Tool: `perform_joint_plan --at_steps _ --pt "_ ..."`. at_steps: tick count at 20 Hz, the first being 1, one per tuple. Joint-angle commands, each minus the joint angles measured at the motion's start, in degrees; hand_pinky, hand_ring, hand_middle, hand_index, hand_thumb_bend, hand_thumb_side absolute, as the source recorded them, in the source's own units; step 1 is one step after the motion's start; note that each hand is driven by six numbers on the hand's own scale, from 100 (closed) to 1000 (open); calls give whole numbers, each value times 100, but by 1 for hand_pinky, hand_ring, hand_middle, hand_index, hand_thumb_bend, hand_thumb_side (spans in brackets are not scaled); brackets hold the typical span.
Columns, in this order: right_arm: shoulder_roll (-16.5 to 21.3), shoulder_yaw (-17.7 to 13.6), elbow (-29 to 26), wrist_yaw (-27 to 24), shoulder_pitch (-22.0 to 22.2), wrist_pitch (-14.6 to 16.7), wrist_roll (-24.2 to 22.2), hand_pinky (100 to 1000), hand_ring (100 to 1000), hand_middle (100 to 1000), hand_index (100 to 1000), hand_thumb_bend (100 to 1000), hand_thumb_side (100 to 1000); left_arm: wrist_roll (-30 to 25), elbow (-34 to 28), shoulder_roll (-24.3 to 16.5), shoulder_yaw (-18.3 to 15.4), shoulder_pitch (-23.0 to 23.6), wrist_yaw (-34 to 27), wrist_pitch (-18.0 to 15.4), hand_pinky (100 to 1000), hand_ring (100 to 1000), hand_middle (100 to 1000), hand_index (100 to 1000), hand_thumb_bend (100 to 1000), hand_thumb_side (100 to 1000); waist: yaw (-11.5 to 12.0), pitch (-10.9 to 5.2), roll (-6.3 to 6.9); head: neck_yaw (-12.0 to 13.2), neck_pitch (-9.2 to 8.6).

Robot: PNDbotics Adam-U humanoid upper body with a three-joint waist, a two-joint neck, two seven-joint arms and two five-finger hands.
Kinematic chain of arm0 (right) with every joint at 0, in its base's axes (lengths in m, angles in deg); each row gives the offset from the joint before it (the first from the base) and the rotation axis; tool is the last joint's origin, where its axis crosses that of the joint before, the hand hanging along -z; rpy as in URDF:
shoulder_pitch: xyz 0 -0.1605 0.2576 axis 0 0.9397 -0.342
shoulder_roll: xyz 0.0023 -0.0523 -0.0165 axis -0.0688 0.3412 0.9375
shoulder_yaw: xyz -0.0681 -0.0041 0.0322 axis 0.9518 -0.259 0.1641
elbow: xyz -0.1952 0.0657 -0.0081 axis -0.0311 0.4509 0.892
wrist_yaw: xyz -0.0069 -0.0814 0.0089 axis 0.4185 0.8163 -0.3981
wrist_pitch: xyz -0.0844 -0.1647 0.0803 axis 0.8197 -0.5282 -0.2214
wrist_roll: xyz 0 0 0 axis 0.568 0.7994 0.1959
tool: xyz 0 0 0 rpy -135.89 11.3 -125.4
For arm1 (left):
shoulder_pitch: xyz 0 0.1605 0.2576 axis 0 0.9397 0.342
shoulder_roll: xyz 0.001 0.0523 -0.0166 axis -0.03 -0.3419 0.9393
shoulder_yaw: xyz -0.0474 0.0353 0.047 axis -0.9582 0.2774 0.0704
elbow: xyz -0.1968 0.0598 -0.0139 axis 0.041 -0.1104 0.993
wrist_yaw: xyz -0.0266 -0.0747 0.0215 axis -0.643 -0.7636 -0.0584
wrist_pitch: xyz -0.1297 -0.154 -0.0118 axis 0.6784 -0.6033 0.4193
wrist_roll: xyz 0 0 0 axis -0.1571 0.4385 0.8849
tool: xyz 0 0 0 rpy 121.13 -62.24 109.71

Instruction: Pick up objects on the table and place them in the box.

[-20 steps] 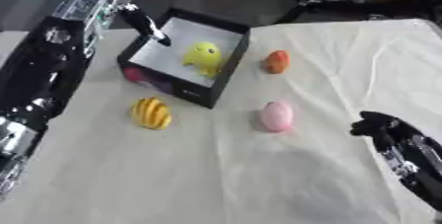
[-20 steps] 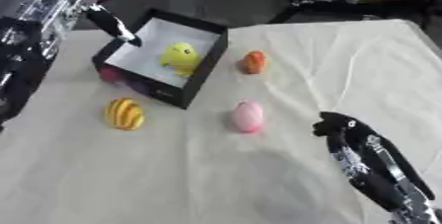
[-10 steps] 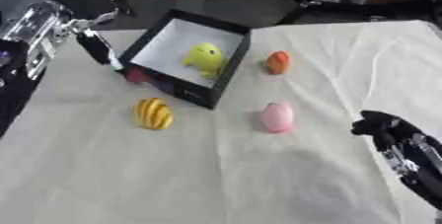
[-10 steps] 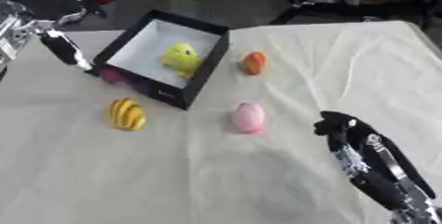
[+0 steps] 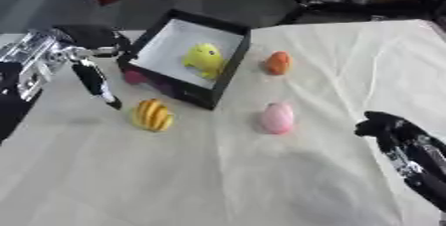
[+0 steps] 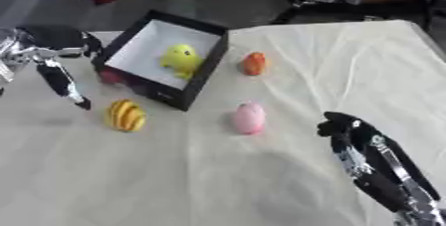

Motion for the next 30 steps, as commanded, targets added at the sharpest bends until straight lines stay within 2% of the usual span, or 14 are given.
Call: perform_joint_plan --at_steps 1,9,17,22,30 --pt "87 -24 -72 10 -56 7 21 867 747 707 863 100 718 -319 -168 -151 -12 -73 -339 128 772 676 715 845 757 429 1 -134 65 -9 -10" --pt "91 -18 -81 3 -51 7 19 866 747 707 863 100 718 -805 -442 -62 89 -100 -1149 538 758 656 685 826 710 415 15 -137 48 -3 -10" --pt "97 -7 -88 -7 -54 5 11 866 747 707 863 100 718 -1108 -553 -53 260 -173 -1994 950 750 649 676 820 711 409 9 -141 40 6 -10" --pt "97 -4 -90 -11 -55 2 7 866 747 708 863 100 719 -1213 -537 23 363 -205 -2141 1055 748 645 670 816 702 402 1 -140 35 12 -10" --pt "90 -2 -92 -13 -59 -3 7 866 747 708 864 100 720 -1350 -376 137 475 -223 -2130 1011 738 623 643 799 675 383 -16 -135 35 30 -10"
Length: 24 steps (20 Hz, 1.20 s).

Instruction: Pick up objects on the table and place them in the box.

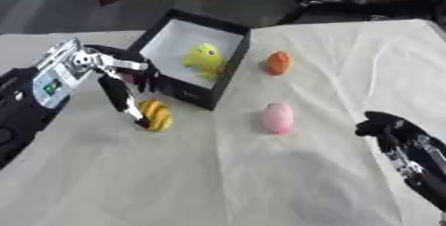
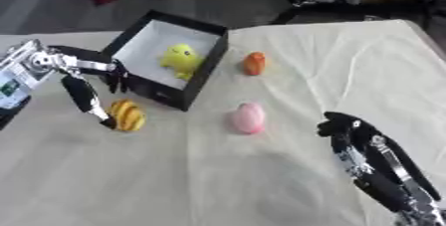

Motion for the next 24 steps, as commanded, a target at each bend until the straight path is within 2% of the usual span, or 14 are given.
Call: perform_joint_plan --at_steps 1,10,18,24 --pt "88 -5 -90 -13 -59 1 5 866 747 708 863 100 720 -43 17 -71 -17 -120 -21 -19 736 620 640 797 672 380 -9 -135 35 21 -10" --pt "75 -5 -81 -16 -60 -6 11 866 747 708 863 100 722 31 257 70 -7 -14 146 -62 728 617 636 791 637 358 -30 -133 34 30 -10" --pt "63 -3 -73 -17 -61 -11 13 866 747 707 863 100 718 442 471 159 -80 36 465 -168 685 574 584 748 502 266 -33 -132 29 31 -10" --pt "57 -1 -66 -17 -60 -16 15 866 747 707 863 100 719 806 541 181 -110 54 676 -269 667 547 549 719 440 199 -34 -129 28 30 -10"
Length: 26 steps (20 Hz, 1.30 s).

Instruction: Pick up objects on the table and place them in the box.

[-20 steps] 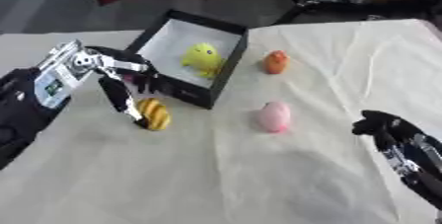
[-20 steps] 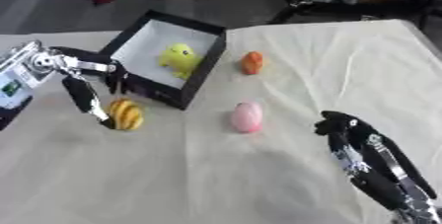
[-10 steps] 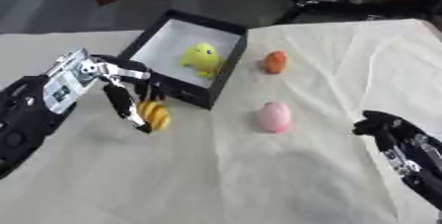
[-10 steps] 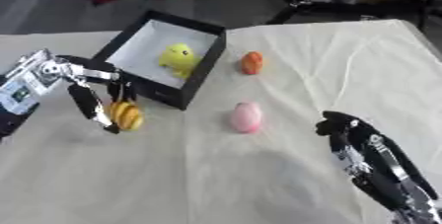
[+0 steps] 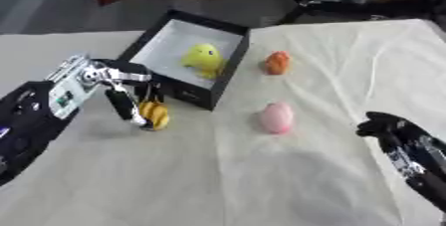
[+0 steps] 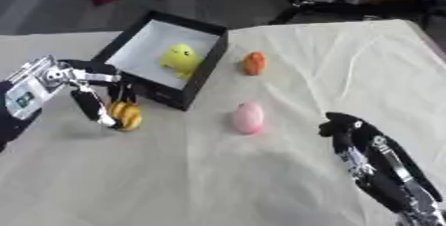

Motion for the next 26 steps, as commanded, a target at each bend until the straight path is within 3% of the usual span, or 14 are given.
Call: perform_joint_plan --at_steps 1,15,26 --pt "57 -2 -66 -17 -58 -9 11 866 747 707 863 100 718 196 17 -108 -77 -45 156 -53 663 541 542 713 433 190 0 -129 28 6 -10" --pt "50 -2 -62 -31 -58 -23 15 865 747 707 863 100 719 690 77 -41 -82 -100 509 -297 543 415 402 556 364 149 -7 -130 31 12 -10" --pt "59 -6 -63 -41 -57 -31 21 865 746 706 863 100 718 680 -170 -161 -238 -157 457 -228 527 397 381 536 373 151 3 -142 33 1 -10"
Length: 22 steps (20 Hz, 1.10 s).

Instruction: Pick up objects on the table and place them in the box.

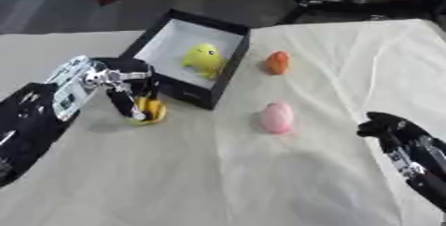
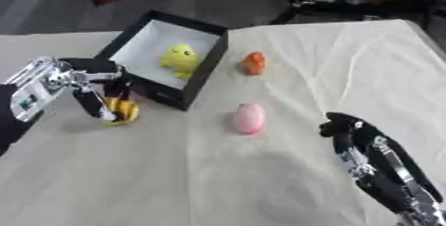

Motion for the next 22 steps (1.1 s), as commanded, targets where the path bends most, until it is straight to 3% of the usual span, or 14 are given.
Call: perform_joint_plan --at_steps 1,15,22 --pt "62 -6 -63 -40 -55 -25 18 865 746 706 863 100 718 -9 -228 -250 -169 -168 -46 69 528 397 381 536 374 152 9 -144 33 -15 -10" --pt "99 -4 -67 -35 -30 -27 25 865 746 706 863 100 716 -86 -1224 -783 -563 -677 96 323 566 410 393 543 372 180 31 -186 47 -50 -10" --pt "105 14 -60 -40 -12 -27 10 864 746 706 863 100 719 -109 -841 -406 -450 -1442 670 139 579 430 412 549 366 189 7 -209 49 -36 -10"
